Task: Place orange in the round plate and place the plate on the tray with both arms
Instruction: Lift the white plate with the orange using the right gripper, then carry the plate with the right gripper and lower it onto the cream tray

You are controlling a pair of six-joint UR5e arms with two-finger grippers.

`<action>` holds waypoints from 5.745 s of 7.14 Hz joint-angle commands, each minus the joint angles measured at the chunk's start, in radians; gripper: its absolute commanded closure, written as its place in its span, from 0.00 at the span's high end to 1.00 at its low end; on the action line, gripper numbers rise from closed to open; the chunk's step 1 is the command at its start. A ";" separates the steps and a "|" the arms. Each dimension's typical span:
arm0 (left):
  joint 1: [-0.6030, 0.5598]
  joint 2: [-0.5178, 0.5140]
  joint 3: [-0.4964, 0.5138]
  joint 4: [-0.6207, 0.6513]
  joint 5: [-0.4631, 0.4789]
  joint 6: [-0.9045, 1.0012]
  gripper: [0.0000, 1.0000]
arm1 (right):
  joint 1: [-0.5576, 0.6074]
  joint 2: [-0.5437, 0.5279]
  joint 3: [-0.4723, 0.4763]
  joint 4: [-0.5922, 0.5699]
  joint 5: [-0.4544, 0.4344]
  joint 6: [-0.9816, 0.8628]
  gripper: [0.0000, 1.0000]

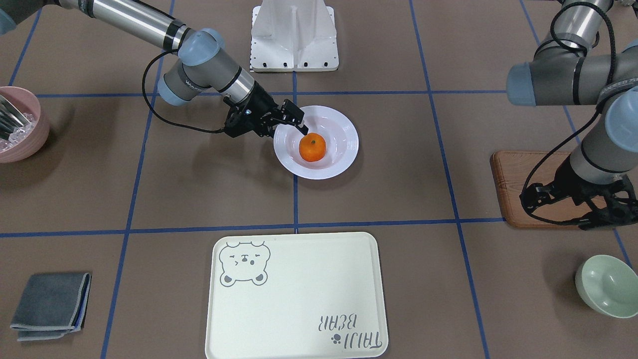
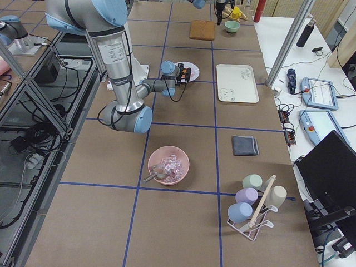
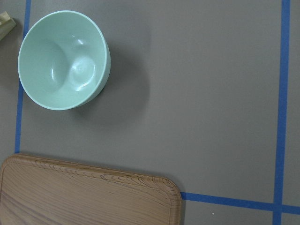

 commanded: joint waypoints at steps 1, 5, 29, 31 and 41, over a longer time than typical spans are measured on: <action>0.000 0.000 0.000 0.000 0.000 0.000 0.98 | 0.000 0.006 -0.011 0.000 0.000 0.000 1.00; -0.002 0.002 0.000 0.000 0.000 0.000 0.98 | 0.000 0.021 -0.011 0.000 -0.002 0.035 0.82; -0.015 -0.006 -0.006 0.001 0.017 -0.011 0.98 | 0.356 0.241 -0.240 -0.006 -0.058 0.336 0.00; -0.017 -0.006 0.002 0.001 0.047 -0.008 0.98 | 0.371 0.255 -0.297 -0.014 -0.069 0.382 0.00; -0.037 -0.006 -0.007 0.001 0.081 -0.011 0.98 | 0.359 0.408 -0.527 -0.012 -0.069 0.374 0.43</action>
